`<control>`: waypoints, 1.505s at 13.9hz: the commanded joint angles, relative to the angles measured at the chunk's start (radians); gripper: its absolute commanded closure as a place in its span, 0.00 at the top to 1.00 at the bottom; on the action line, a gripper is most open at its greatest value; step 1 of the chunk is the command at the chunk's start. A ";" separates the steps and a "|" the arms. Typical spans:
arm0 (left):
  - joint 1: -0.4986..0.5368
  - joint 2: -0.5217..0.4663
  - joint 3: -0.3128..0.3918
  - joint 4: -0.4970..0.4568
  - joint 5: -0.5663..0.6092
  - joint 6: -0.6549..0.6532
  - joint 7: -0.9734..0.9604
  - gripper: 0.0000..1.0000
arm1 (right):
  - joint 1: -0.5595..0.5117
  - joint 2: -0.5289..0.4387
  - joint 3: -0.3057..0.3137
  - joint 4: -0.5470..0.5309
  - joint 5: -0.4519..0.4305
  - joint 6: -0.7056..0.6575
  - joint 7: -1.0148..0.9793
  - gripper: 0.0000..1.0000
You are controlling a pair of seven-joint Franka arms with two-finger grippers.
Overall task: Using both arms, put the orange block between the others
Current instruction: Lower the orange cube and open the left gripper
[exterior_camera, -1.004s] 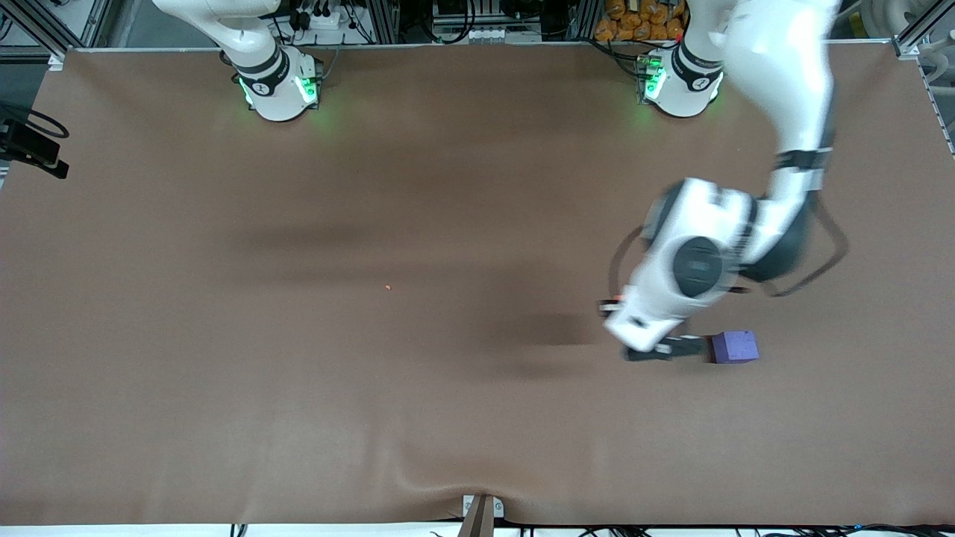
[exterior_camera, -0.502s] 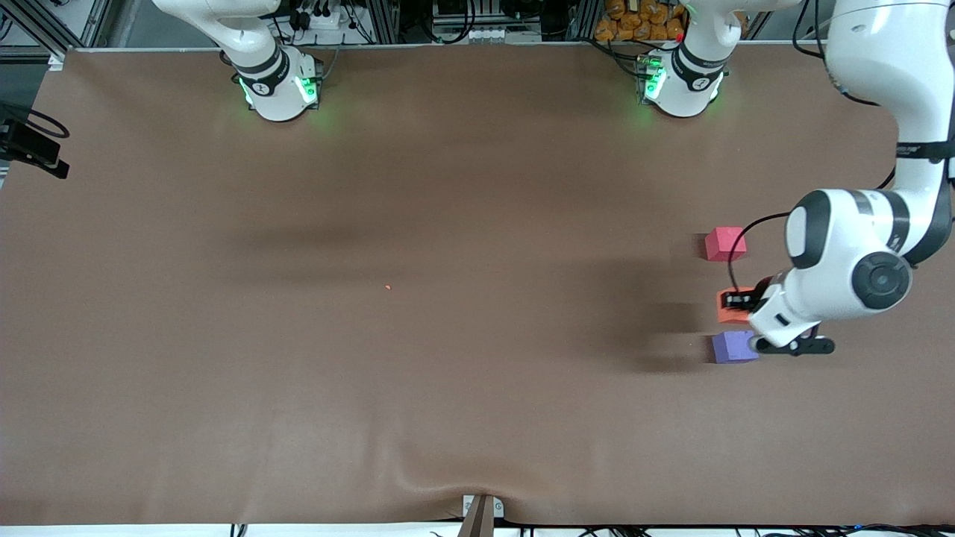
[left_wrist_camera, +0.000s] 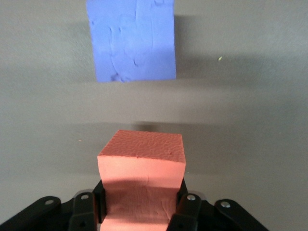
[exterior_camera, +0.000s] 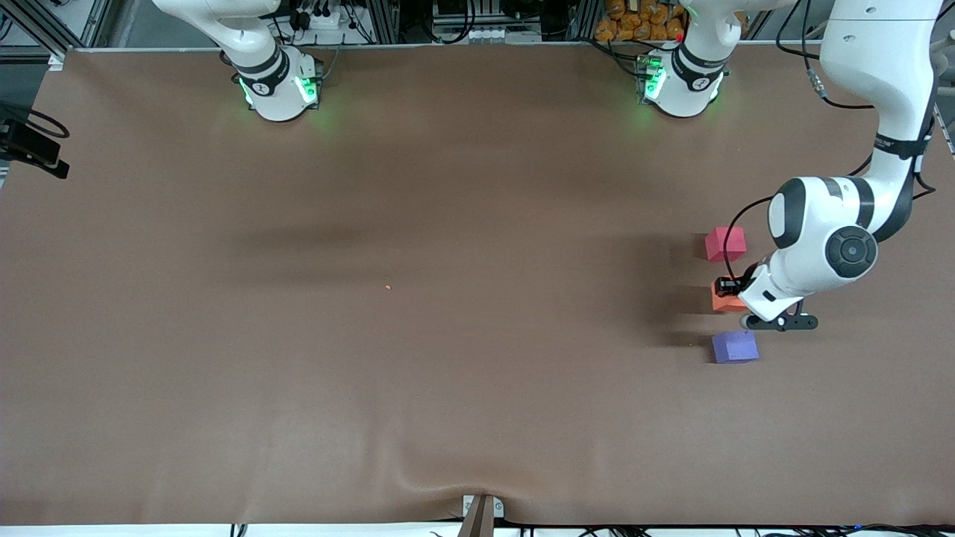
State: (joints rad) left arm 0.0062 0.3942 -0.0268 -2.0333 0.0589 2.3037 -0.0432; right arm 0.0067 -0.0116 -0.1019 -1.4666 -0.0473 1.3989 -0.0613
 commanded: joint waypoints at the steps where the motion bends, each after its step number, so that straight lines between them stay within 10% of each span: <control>1: 0.014 -0.035 -0.010 -0.073 0.038 0.080 -0.006 0.00 | -0.013 -0.007 0.007 -0.006 0.018 -0.005 0.014 1.00; 21: 0.048 0.026 -0.013 -0.071 0.081 0.164 -0.015 0.00 | -0.013 -0.007 0.007 -0.005 0.018 -0.005 0.014 1.00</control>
State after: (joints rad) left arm 0.0527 0.4125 -0.0343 -2.1032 0.1146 2.4487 -0.0432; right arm 0.0067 -0.0116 -0.1022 -1.4666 -0.0473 1.3987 -0.0609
